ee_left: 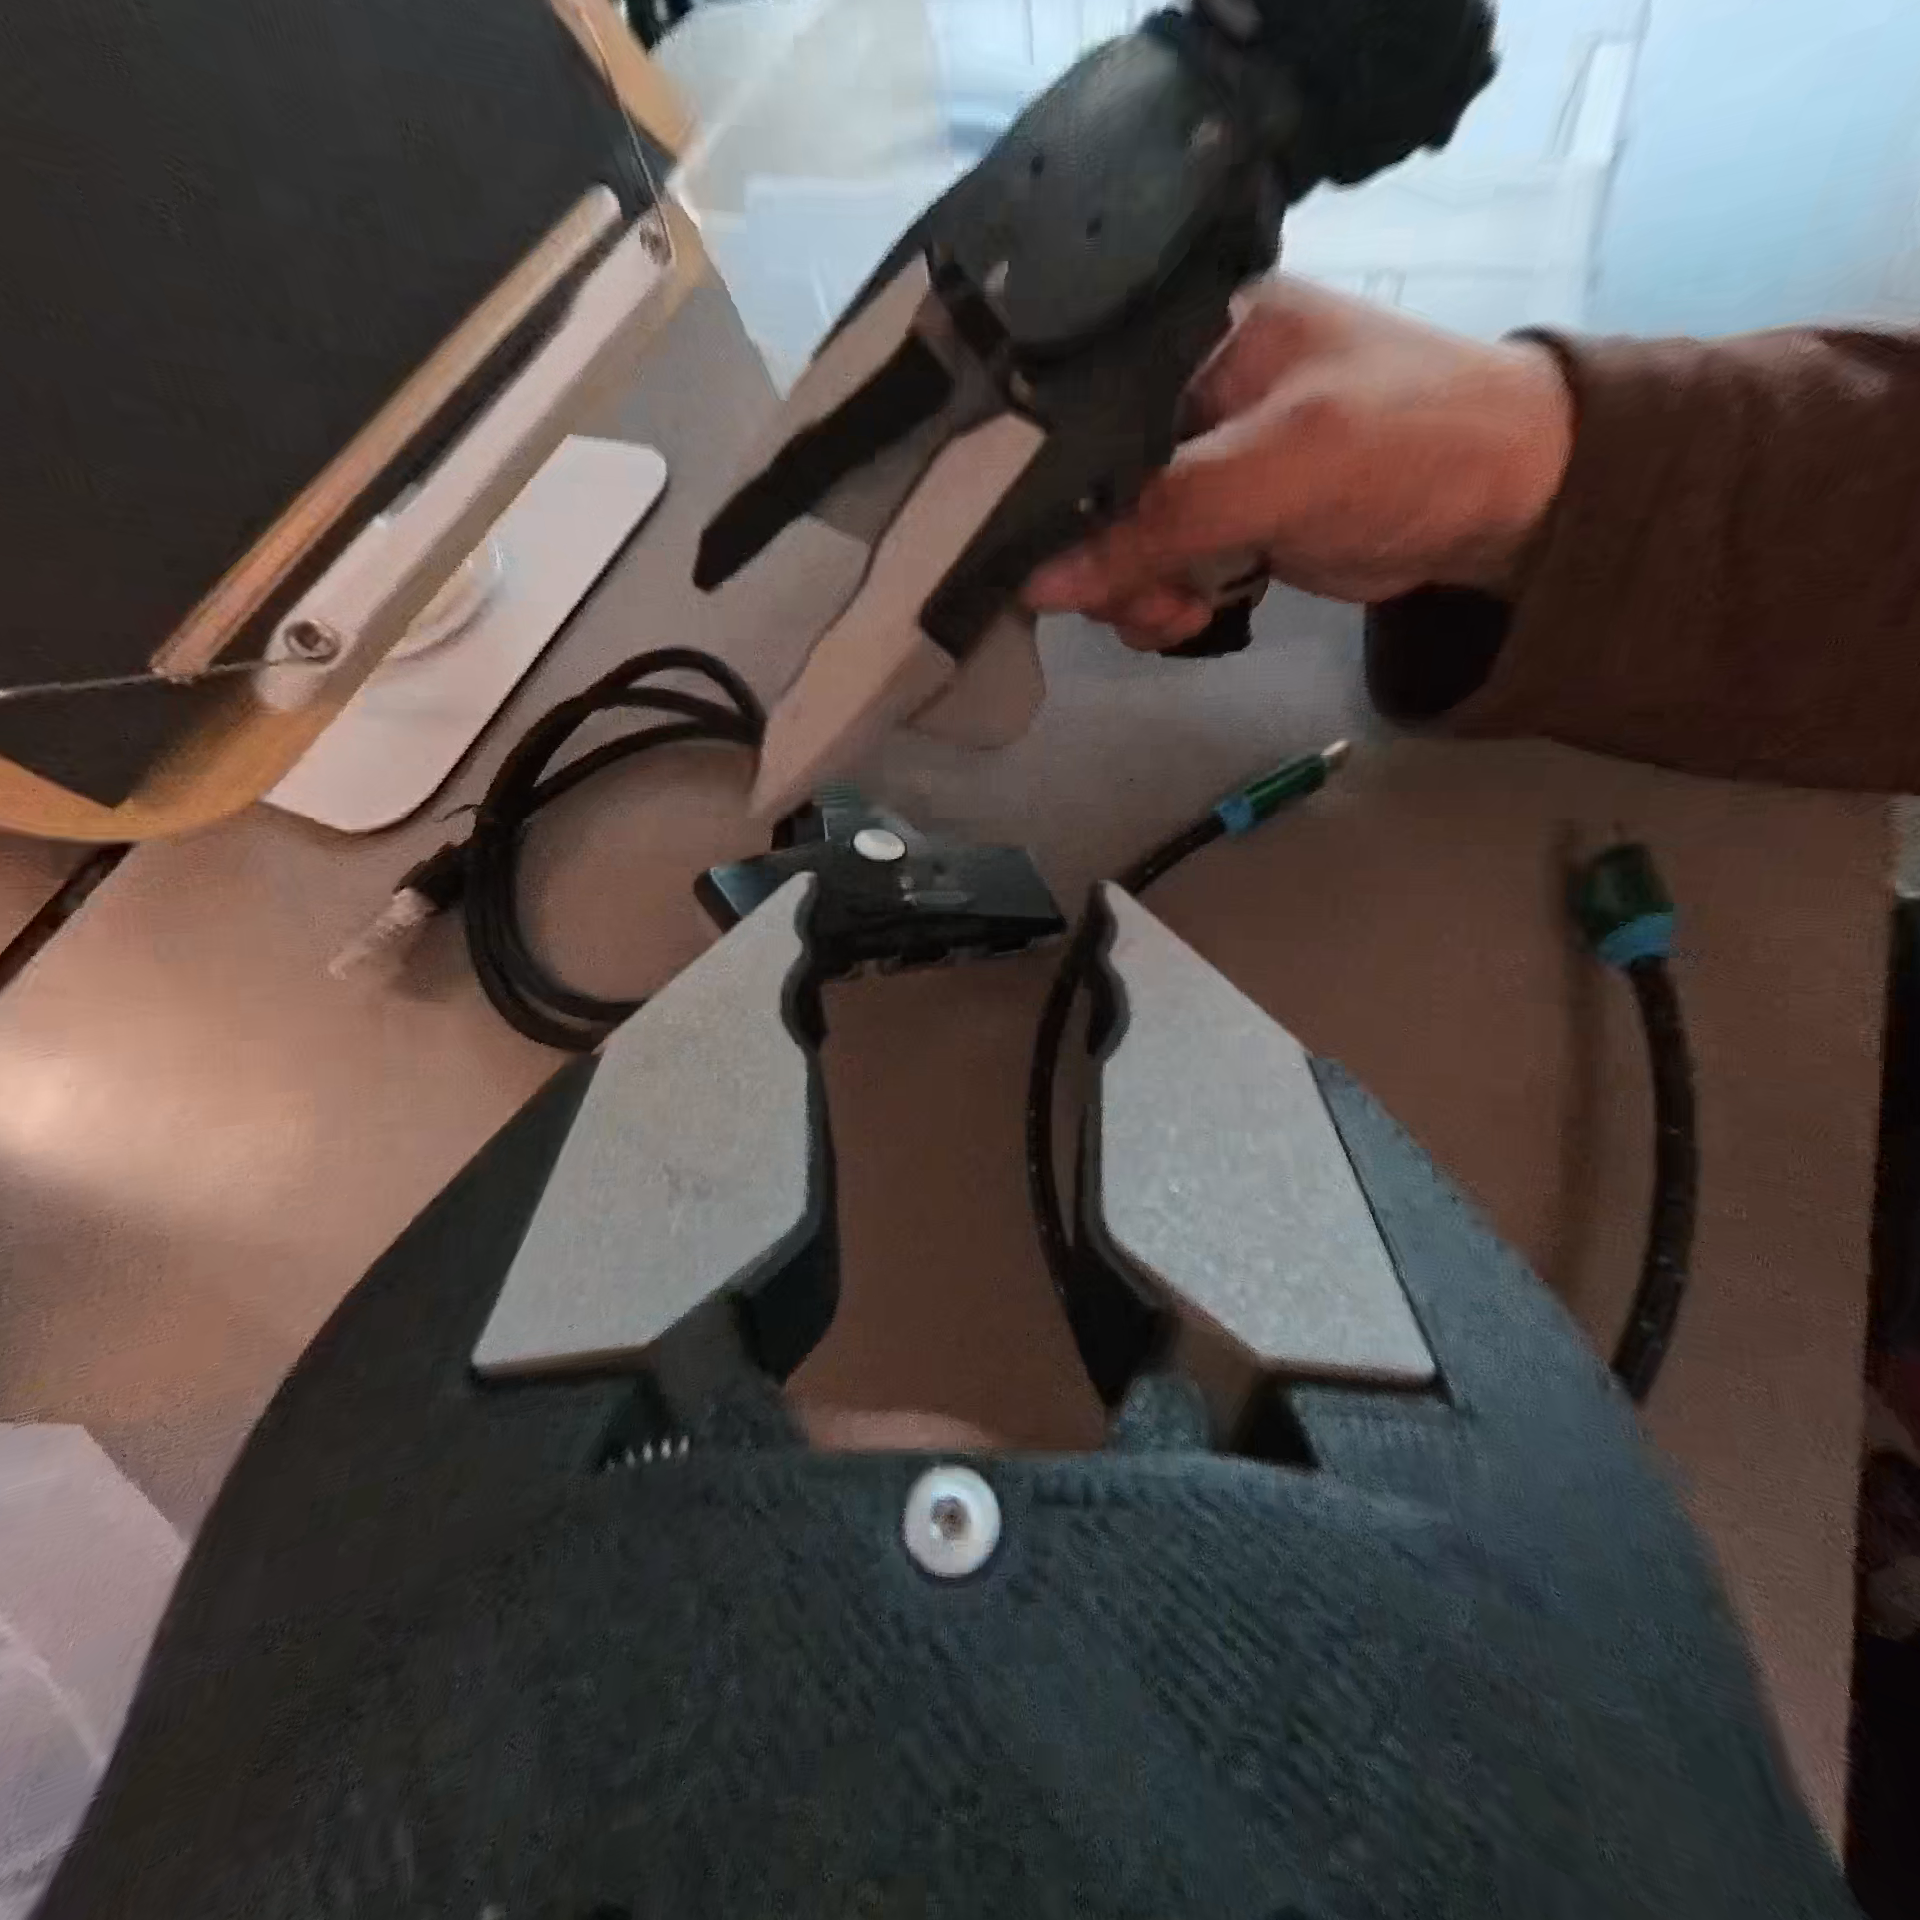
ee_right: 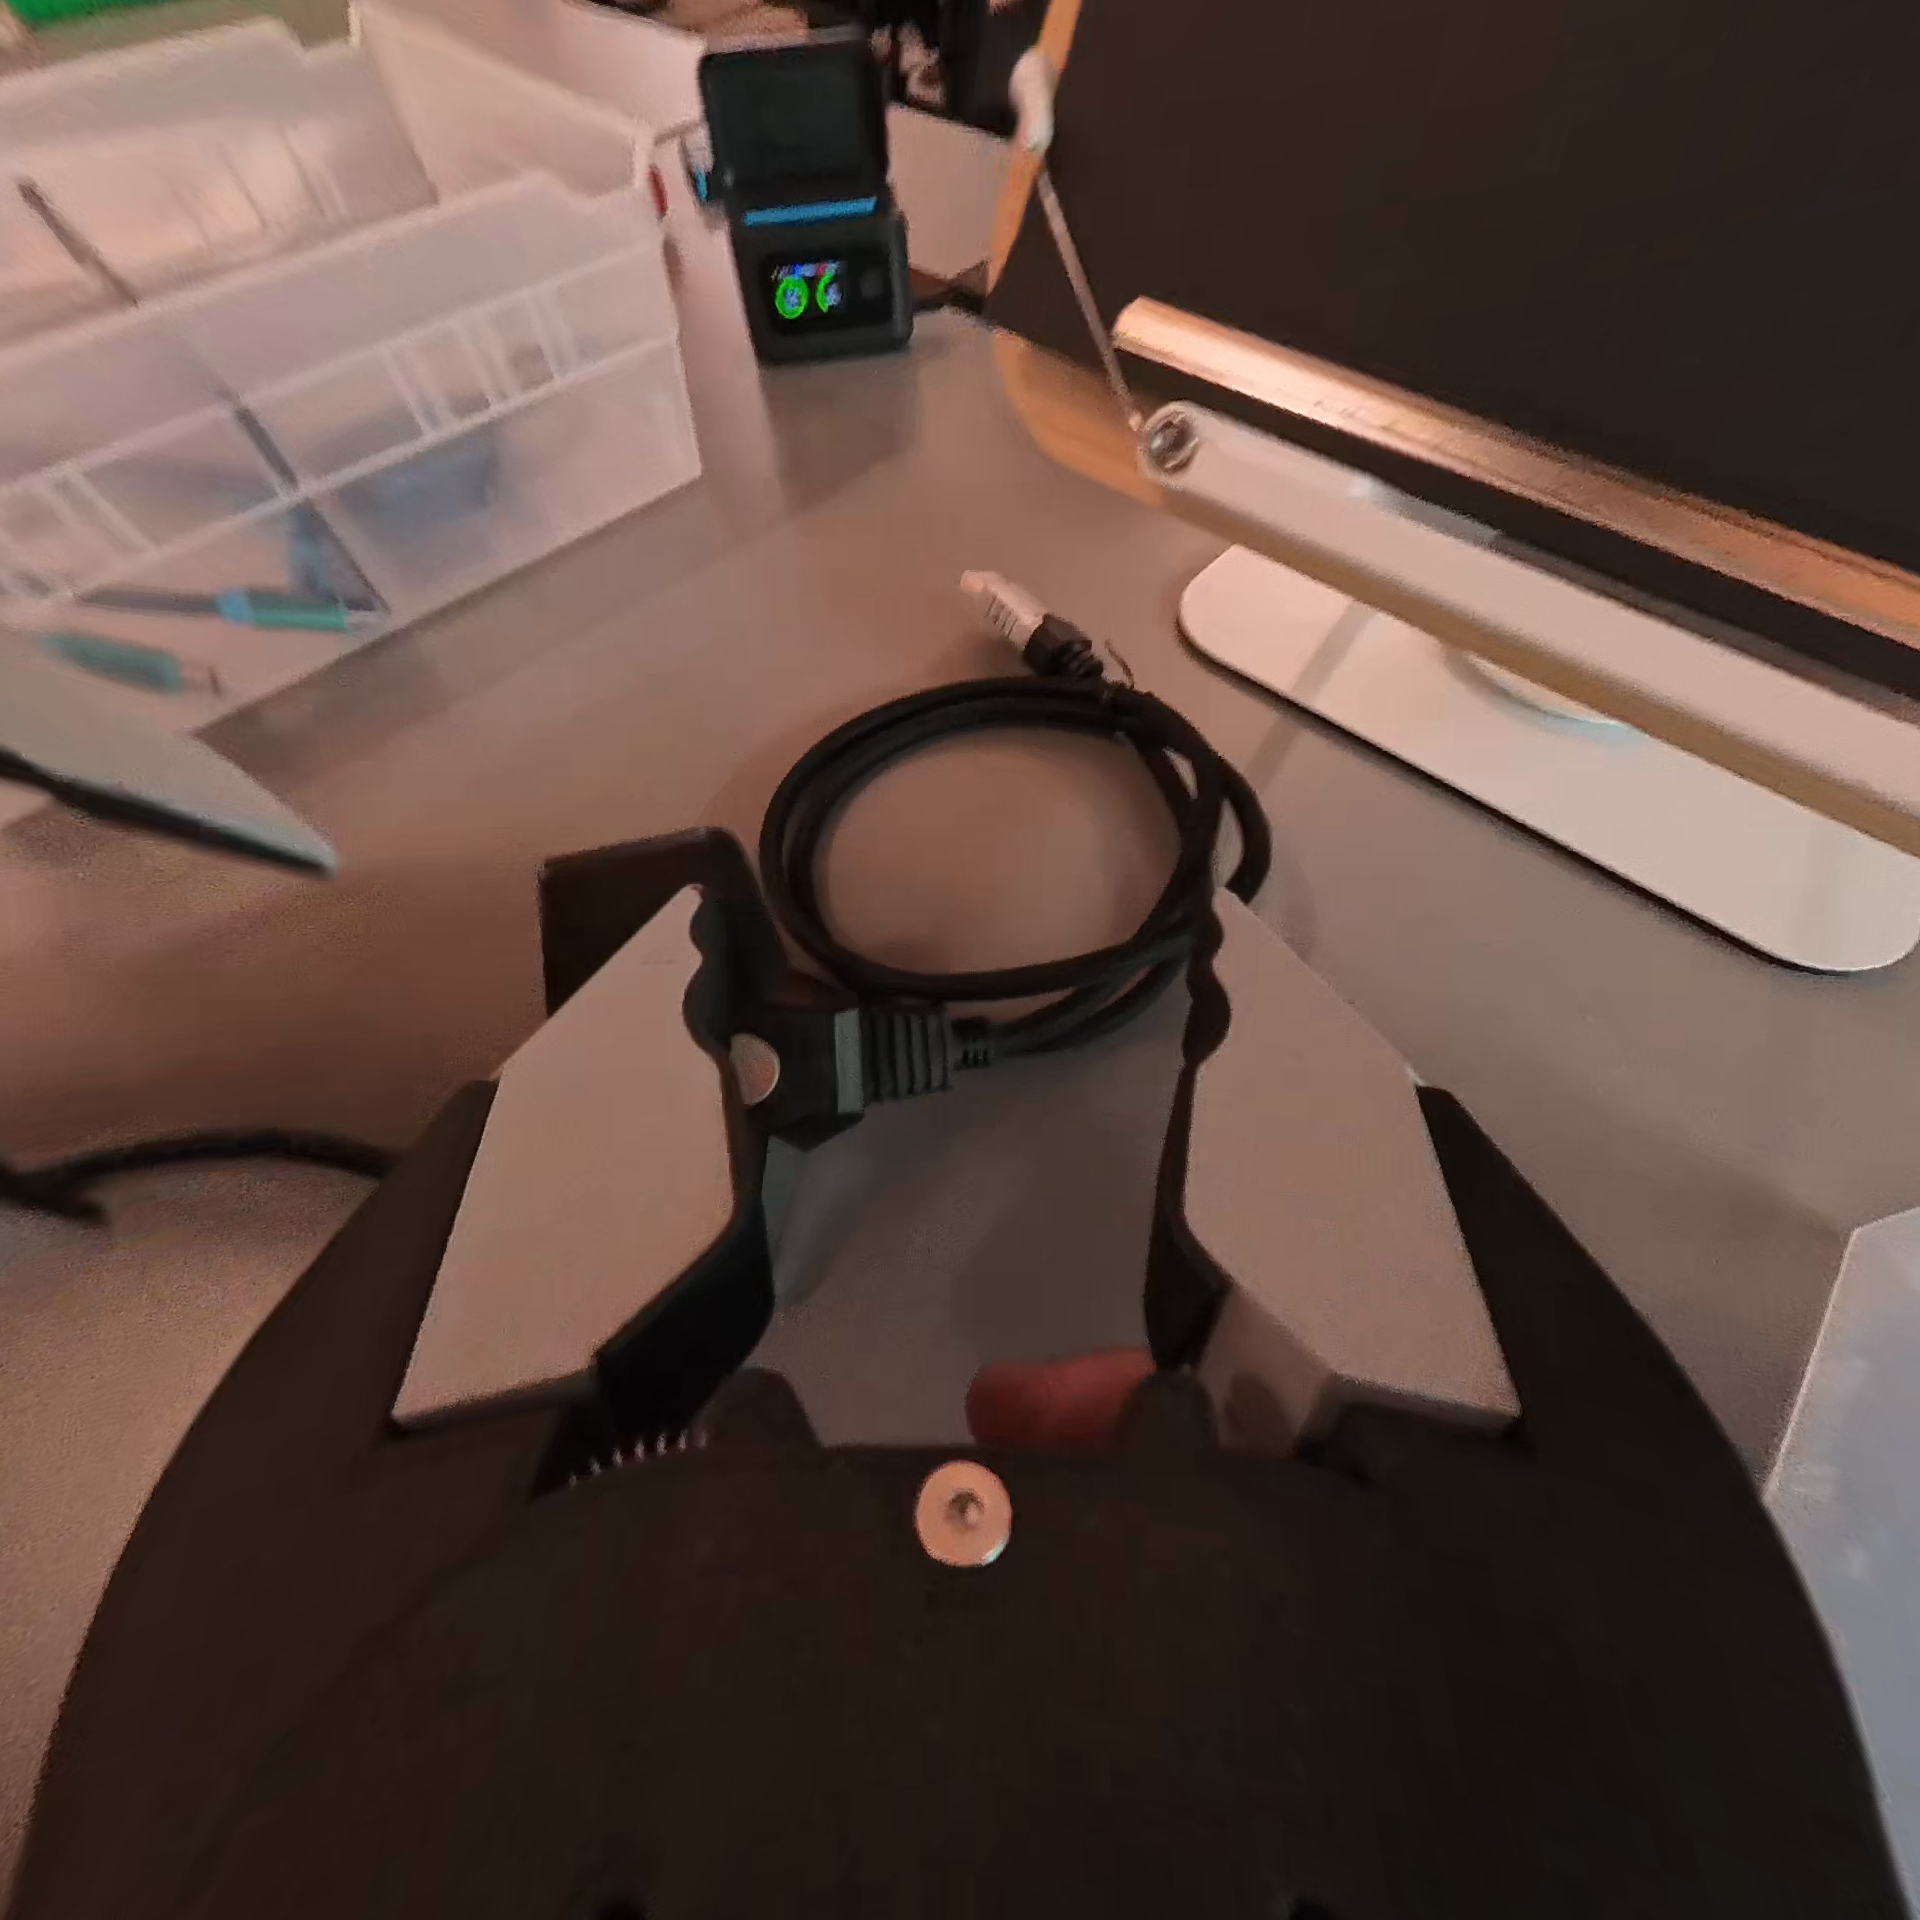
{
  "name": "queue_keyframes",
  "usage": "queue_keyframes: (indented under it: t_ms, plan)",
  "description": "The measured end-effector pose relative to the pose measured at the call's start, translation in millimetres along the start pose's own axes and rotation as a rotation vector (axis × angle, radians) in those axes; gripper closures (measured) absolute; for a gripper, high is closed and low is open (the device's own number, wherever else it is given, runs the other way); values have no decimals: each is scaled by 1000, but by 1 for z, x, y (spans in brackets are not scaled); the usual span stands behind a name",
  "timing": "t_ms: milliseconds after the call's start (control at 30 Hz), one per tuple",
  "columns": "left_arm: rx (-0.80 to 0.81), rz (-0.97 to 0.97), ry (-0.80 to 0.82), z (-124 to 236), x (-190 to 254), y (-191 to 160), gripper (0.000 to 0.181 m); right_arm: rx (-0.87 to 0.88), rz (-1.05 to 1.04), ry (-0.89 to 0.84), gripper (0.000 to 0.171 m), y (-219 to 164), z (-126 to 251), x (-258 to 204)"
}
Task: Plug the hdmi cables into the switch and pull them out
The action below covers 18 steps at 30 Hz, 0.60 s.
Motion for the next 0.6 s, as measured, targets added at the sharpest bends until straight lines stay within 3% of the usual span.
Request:
queue_keyframes:
  t_ms: [33,100,300,500,567,600]
  plan:
    - [57,-1,-18,7,-1,6,137,-17,13,27,85,-2,1,-5]
    - [138,-50,33,16,-12,13,142,-30,15,118,85,-5,3,-20]
    - [80,-269,178,-3,-27,-11,119,-82,84,292,83,-16,13,-57]
    - [116,-419,374,-25,-51,-22,126,-244,189,188,90,-42,-2,-55]
    - [41,-438,378,-36,-56,-38,115,-239,189,216,108,-40,1,-57]
    - [15,-457,399,-39,-59,-44,111,-232,189,239,109,-39,3,-57]
Point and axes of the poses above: each gripper's, where its closed fingertips meet, z back along the fingers, y out of its top, x = y × z across the jaws, the point moved 2 cm from there along z, back along the fingers, and after that the axes turned 14 degrees about z, right-handed, at the moved point
